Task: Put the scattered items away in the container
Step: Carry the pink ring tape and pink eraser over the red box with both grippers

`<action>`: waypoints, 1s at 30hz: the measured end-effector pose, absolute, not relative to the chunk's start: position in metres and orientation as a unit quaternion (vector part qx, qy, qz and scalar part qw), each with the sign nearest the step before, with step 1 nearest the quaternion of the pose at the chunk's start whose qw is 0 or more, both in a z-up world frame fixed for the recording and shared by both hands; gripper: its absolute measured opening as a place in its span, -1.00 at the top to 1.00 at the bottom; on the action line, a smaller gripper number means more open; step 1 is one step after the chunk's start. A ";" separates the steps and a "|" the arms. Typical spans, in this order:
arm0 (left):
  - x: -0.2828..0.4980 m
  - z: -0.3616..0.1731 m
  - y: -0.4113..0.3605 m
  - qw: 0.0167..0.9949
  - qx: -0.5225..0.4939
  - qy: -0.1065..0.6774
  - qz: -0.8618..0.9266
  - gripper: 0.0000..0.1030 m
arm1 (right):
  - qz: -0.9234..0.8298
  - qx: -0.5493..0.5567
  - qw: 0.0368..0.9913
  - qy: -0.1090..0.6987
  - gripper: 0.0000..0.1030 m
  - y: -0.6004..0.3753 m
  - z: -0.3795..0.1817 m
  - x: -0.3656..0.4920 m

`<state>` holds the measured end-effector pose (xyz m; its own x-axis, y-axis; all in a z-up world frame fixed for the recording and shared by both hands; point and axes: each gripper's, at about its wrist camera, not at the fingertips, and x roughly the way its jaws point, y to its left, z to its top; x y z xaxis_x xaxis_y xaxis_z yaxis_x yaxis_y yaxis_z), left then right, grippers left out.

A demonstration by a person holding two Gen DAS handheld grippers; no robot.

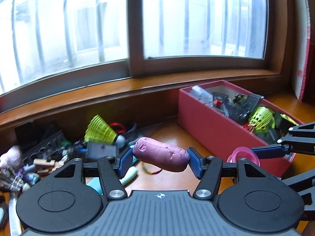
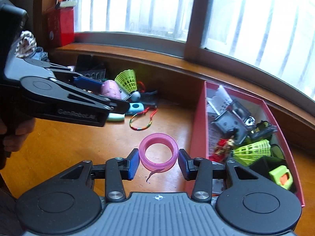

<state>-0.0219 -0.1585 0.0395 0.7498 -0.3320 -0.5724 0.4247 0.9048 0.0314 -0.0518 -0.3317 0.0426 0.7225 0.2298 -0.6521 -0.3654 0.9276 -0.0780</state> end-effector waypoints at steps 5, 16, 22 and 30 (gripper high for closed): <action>-0.014 0.049 -0.180 0.933 0.085 0.275 -0.218 -0.17 | 0.153 -0.093 0.930 0.321 0.12 -0.349 0.054 -0.054; 0.017 0.070 -0.232 0.932 0.099 0.249 -0.244 -0.17 | 0.135 -0.069 0.944 0.293 0.12 -0.390 0.069 -0.047; 0.041 0.076 -0.265 0.926 0.111 0.246 -0.266 -0.17 | 0.120 -0.054 0.949 0.287 0.12 -0.414 0.067 -0.036; 0.074 0.075 -0.321 0.916 0.132 0.243 -0.291 -0.18 | 0.082 -0.028 0.954 0.286 0.12 -0.453 0.062 -0.017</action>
